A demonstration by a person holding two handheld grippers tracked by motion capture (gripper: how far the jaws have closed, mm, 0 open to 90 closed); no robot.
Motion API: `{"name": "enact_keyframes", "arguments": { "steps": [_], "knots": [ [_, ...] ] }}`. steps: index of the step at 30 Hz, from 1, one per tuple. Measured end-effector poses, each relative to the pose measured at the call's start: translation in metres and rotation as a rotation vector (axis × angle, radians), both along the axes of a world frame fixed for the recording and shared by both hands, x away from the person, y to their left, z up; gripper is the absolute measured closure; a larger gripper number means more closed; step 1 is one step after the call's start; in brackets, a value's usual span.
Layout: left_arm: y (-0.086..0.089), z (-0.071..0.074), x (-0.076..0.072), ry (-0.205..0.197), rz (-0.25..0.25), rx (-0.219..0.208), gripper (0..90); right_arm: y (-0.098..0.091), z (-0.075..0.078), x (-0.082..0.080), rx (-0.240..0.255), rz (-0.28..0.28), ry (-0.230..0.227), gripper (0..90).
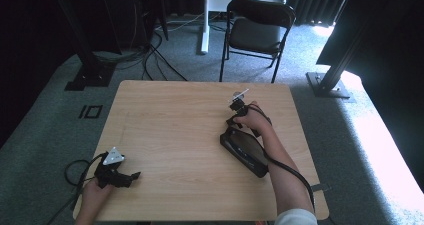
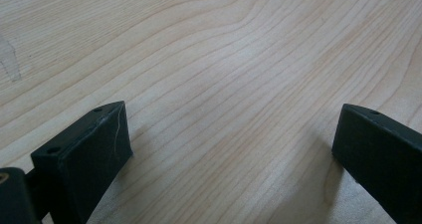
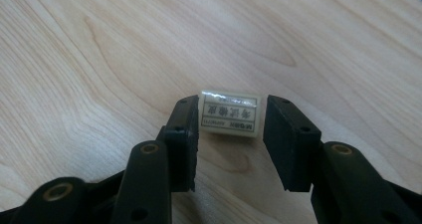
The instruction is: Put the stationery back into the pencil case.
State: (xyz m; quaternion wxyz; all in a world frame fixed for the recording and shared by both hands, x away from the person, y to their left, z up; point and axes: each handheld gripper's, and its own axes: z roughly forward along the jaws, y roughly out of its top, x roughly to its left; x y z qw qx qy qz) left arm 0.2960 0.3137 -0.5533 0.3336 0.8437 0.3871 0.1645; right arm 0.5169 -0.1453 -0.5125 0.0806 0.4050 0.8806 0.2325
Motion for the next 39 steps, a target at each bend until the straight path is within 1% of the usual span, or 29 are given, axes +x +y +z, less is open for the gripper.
{"name": "enact_keyframes", "arguments": {
  "steps": [4,6,7,8,9,10,11,12,15,16,17,20,26,33,39],
  "knots": [
    [0.000,0.000,0.000,0.000,0.000,0.000,2.2,0.001,-0.002,0.001,-0.001,-0.002,0.001,59.0],
    [0.000,0.000,0.000,0.000,0.000,0.000,2.2,0.002,-0.001,0.001,-0.011,-0.002,0.000,62.4],
    [0.000,0.000,0.000,0.000,0.000,0.000,2.2,0.001,-0.001,0.002,-0.012,-0.005,-0.002,65.7],
    [0.000,0.000,0.000,0.000,0.000,0.000,2.2,0.000,0.000,0.002,-0.015,-0.006,-0.006,73.0],
    [0.000,0.000,0.000,0.000,0.000,0.000,2.2,0.000,0.001,0.002,-0.020,-0.010,-0.002,73.5],
    [0.000,0.000,0.000,0.000,0.000,0.000,2.2,-0.001,0.002,0.002,-0.012,-0.022,-0.002,71.1],
    [0.000,0.000,0.000,0.000,0.000,0.000,2.2,-0.002,0.002,0.002,0.006,-0.031,0.003,67.6],
    [0.000,0.000,0.000,0.000,0.000,0.000,2.2,-0.001,0.001,0.002,0.011,-0.029,0.015,63.4],
    [0.000,0.000,0.000,0.000,0.000,0.000,2.2,0.001,-0.003,0.005,0.028,-0.053,0.025,57.9],
    [0.000,0.000,0.000,0.000,0.000,0.000,2.2,0.001,-0.003,0.005,0.028,-0.053,0.025,57.9],
    [0.000,0.000,0.000,0.000,0.000,0.000,2.1,0.004,-0.004,0.006,0.035,-0.060,0.026,55.8],
    [0.000,0.000,0.000,0.000,0.000,0.000,2.2,0.007,-0.004,0.006,0.030,-0.062,0.025,55.3],
    [0.000,0.000,0.000,0.000,0.000,0.000,2.2,0.011,-0.005,0.005,0.014,-0.038,0.023,55.1],
    [0.000,0.000,0.000,0.000,0.000,0.000,2.2,0.013,-0.005,0.007,0.012,-0.011,0.026,55.4],
    [0.000,0.000,0.000,0.000,0.000,0.000,2.2,0.015,-0.003,0.009,0.023,0.012,0.020,50.7]
  ]
}}
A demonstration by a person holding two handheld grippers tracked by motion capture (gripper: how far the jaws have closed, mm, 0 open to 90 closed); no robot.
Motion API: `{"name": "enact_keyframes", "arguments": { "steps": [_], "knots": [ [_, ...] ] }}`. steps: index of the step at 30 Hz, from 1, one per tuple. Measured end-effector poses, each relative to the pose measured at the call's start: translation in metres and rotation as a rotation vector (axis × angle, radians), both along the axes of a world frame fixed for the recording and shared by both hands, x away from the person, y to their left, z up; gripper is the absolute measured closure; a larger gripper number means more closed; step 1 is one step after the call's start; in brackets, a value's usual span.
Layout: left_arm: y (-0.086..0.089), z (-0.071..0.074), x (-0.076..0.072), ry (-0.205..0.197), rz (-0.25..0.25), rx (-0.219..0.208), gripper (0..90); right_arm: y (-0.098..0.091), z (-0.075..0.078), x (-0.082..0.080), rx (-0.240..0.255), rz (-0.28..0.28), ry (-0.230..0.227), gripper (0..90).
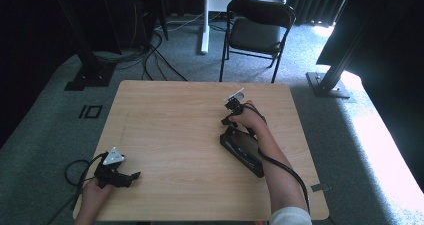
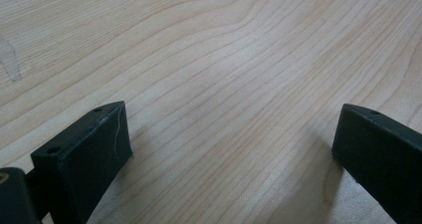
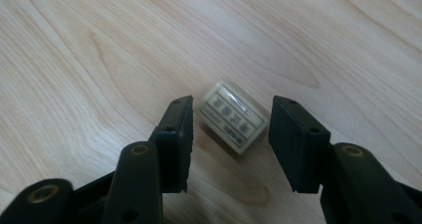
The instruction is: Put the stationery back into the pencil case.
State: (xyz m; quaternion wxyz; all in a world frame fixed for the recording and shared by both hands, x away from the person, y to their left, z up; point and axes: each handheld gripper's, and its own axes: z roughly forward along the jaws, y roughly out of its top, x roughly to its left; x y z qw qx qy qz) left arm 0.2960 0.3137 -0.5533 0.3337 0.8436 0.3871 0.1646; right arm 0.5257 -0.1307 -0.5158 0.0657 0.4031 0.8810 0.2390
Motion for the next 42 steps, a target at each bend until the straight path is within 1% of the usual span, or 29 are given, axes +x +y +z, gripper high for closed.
{"name": "enact_keyframes", "arguments": {
  "steps": [2,4,5,8,12,15,19,24,28,37,42],
  "knots": [
    [0.000,0.000,0.000,0.000,0.000,0.000,2.2,0.001,0.000,0.001,-0.010,0.017,-0.014,50.8],
    [0.000,0.000,0.000,0.000,0.000,0.000,2.2,0.002,-0.001,0.001,-0.022,0.020,-0.006,50.7],
    [0.000,0.000,0.000,0.000,0.000,0.000,2.2,0.002,-0.002,0.002,-0.033,0.032,-0.011,50.7],
    [0.000,0.000,0.000,0.000,0.000,0.000,2.2,0.002,-0.004,0.002,-0.040,0.039,-0.005,51.5],
    [0.000,0.000,0.000,0.000,0.000,0.000,2.2,0.004,-0.004,0.003,-0.054,0.048,-0.009,52.8],
    [0.000,0.000,0.000,0.000,0.000,0.000,2.2,0.005,-0.003,0.003,-0.061,0.040,-0.008,53.7],
    [0.000,0.000,0.000,0.000,0.000,0.000,2.2,0.004,-0.001,0.003,-0.072,0.017,-0.011,54.0],
    [0.000,0.000,0.000,0.000,0.000,0.000,2.2,-0.002,0.007,0.003,-0.063,0.001,-0.023,54.0],
    [0.000,0.000,0.000,0.000,0.000,0.000,2.2,-0.010,0.013,0.002,-0.065,-0.026,-0.024,54.0],
    [0.000,0.000,0.000,0.000,0.000,0.000,2.2,-0.023,0.029,-0.009,-0.054,-0.054,-0.015,54.1],
    [0.000,0.000,0.000,0.000,0.000,0.000,2.2,-0.031,0.042,-0.016,-0.042,-0.061,-0.030,54.1]
  ]
}}
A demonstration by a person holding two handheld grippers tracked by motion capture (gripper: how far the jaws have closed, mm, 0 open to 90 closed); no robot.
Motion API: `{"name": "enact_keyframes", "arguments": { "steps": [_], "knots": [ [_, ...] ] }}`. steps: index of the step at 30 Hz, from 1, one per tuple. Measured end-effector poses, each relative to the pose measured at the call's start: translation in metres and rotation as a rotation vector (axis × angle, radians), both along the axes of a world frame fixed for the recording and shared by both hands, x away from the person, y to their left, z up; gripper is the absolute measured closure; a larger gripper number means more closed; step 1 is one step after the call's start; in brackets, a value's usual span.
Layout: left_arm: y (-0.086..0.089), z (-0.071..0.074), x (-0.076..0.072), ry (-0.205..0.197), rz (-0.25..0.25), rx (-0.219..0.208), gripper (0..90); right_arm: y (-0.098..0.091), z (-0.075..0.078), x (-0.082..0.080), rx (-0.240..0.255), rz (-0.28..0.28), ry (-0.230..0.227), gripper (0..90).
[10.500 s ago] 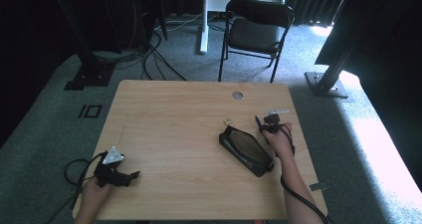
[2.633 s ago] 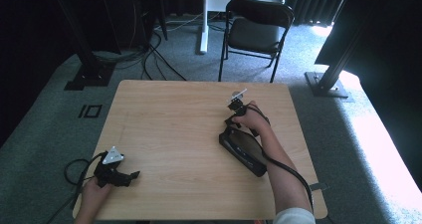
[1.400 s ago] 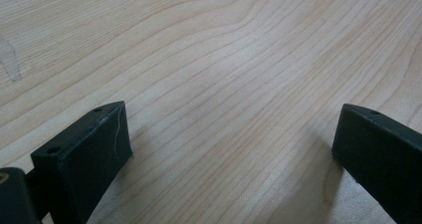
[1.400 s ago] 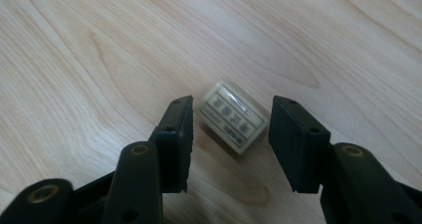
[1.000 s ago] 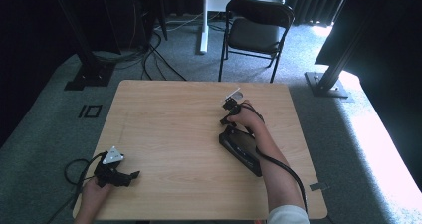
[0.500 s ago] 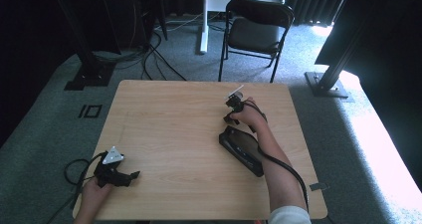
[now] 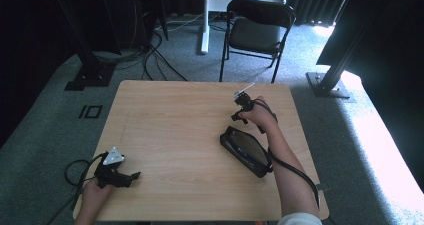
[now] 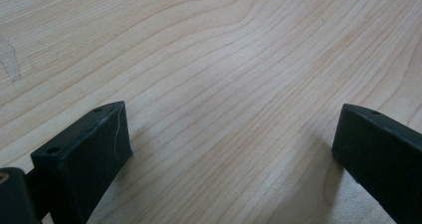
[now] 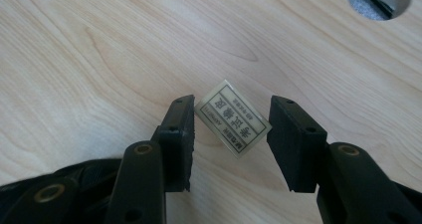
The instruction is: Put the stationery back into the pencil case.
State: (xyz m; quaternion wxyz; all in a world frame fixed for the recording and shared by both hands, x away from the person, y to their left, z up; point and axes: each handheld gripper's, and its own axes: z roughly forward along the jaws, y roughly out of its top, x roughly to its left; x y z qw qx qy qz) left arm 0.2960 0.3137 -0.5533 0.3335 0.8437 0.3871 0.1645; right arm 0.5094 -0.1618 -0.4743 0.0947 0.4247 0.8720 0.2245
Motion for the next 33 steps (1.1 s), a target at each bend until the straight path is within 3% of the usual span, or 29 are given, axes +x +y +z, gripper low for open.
{"name": "enact_keyframes", "arguments": {
  "steps": [11,33],
  "knots": [
    [0.000,0.000,0.000,0.000,0.000,0.000,2.2,-0.020,0.023,-0.021,0.047,0.002,-0.039,54.1],
    [0.000,0.000,0.000,0.000,0.000,0.000,2.2,-0.029,0.050,-0.074,0.080,0.140,-0.090,54.2]
  ]
}}
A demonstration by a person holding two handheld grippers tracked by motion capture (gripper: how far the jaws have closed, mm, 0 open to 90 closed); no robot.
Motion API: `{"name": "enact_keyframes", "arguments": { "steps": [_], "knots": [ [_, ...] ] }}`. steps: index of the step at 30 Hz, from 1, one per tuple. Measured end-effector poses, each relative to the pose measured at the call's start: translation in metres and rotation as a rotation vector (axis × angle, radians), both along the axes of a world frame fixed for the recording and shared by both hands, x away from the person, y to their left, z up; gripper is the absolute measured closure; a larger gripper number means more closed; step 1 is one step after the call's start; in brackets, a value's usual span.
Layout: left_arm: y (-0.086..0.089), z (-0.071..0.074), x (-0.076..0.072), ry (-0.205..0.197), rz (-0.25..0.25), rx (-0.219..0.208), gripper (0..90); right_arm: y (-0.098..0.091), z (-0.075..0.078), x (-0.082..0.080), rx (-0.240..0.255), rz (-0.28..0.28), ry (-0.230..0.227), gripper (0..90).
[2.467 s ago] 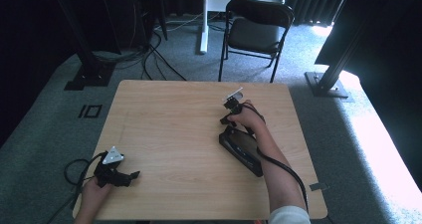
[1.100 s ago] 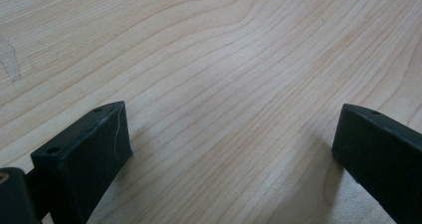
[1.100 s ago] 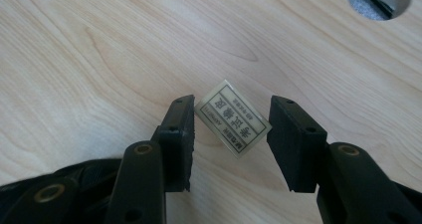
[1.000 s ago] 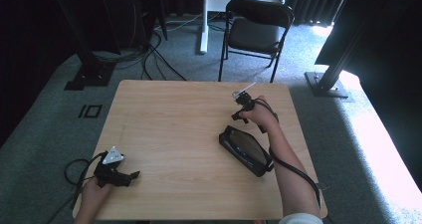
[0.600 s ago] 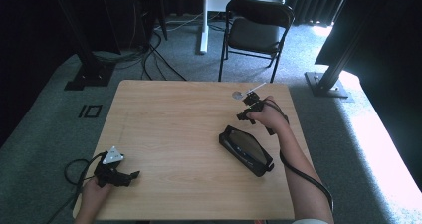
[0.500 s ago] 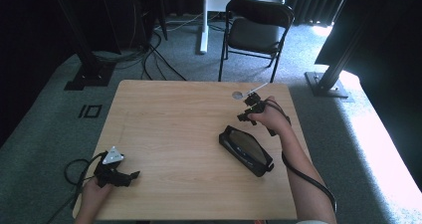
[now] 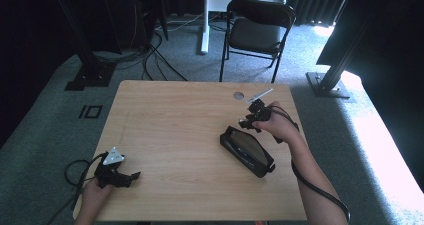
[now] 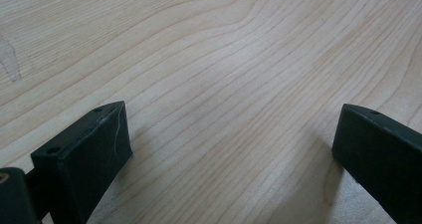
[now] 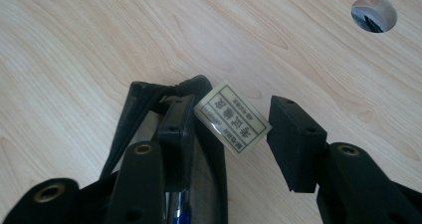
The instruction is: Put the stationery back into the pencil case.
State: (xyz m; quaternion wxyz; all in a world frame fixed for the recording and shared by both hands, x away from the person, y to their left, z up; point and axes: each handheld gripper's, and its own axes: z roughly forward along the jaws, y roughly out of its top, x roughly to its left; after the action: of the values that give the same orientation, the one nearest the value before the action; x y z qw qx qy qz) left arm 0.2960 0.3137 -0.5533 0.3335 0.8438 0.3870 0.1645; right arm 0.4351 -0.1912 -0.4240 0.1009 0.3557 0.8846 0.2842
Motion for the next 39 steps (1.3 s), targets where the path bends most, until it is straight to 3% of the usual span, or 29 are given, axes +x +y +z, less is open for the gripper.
{"name": "enact_keyframes", "arguments": {
  "steps": [6,17,39],
  "knots": [
    [0.000,0.000,0.000,0.000,0.000,0.000,2.2,0.000,0.002,-0.012,0.014,0.025,0.007,54.1],
    [0.000,0.000,0.000,0.000,0.000,0.000,2.2,-0.003,-0.012,-0.032,0.026,0.042,0.039,54.1],
    [0.000,0.000,0.000,0.000,0.000,0.000,2.2,0.007,-0.042,-0.035,-0.011,0.067,0.121,54.0]
  ]
}}
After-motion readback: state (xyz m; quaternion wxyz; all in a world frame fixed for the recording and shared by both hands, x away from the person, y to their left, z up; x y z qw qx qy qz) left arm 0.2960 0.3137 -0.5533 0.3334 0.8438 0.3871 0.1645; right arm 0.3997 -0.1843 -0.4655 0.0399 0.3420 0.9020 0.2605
